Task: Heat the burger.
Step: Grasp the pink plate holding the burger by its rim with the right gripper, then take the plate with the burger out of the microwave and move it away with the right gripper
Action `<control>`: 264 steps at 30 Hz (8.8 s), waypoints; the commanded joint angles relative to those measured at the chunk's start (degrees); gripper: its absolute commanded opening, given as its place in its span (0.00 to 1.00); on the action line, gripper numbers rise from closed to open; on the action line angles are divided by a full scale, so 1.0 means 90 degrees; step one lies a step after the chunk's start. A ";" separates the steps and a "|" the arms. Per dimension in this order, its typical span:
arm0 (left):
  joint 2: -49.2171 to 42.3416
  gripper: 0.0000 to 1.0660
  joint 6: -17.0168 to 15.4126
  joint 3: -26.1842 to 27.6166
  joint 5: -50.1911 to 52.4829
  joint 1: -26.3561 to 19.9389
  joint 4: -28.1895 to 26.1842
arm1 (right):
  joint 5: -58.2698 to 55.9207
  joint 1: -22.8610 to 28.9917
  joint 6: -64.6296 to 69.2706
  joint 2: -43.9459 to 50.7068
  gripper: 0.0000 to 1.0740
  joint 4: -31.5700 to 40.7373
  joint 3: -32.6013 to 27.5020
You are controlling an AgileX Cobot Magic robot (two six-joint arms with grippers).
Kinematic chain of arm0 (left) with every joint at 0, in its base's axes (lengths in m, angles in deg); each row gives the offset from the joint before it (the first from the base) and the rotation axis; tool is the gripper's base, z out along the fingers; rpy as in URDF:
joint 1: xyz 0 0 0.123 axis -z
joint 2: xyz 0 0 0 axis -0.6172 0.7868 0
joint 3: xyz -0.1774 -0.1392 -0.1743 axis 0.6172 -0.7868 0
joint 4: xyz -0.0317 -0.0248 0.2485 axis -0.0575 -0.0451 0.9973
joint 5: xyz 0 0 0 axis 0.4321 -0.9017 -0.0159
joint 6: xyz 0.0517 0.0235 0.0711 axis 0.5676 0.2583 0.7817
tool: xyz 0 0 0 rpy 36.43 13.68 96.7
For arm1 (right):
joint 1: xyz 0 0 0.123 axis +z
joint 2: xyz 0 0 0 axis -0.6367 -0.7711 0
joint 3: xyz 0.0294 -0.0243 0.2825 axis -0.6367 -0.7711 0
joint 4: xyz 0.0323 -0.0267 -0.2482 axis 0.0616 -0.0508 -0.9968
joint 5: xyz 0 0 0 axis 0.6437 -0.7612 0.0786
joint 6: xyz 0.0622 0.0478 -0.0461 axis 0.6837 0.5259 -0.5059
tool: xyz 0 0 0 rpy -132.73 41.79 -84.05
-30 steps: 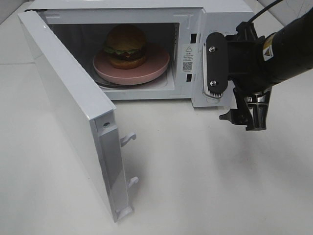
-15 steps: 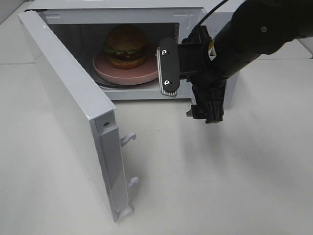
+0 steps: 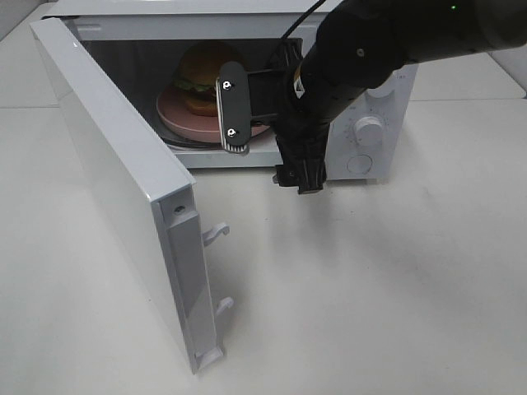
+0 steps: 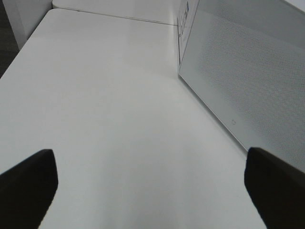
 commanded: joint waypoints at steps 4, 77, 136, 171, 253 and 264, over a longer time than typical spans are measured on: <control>-0.0025 0.94 -0.0006 -0.0019 0.0089 -0.0025 0.0013 | 0.0019 0.0019 0.0178 -0.0369 0.87 -0.0076 0.0573; -0.0025 0.94 -0.0006 -0.0019 0.0083 -0.0025 0.0083 | -0.0191 -0.0076 0.0248 -0.2986 0.74 0.0299 0.3164; -0.0025 0.94 -0.0006 -0.0019 0.0083 -0.0025 0.0248 | 0.0159 -0.0185 0.0248 -0.3081 0.12 0.0197 0.3368; -0.0025 0.94 -0.0006 -0.0019 0.0083 -0.0025 0.0293 | -0.1598 0.0019 -0.2037 -0.2082 0.00 0.1681 0.2763; -0.0025 0.94 -0.0006 -0.0019 0.0083 -0.0025 0.0299 | 0.2438 0.0019 -0.2101 0.2254 0.00 0.1420 -0.3132; -0.0025 0.94 -0.0006 -0.0019 0.0083 -0.0025 0.0299 | 0.2343 0.0019 -0.2101 0.3170 0.00 0.1394 -0.3883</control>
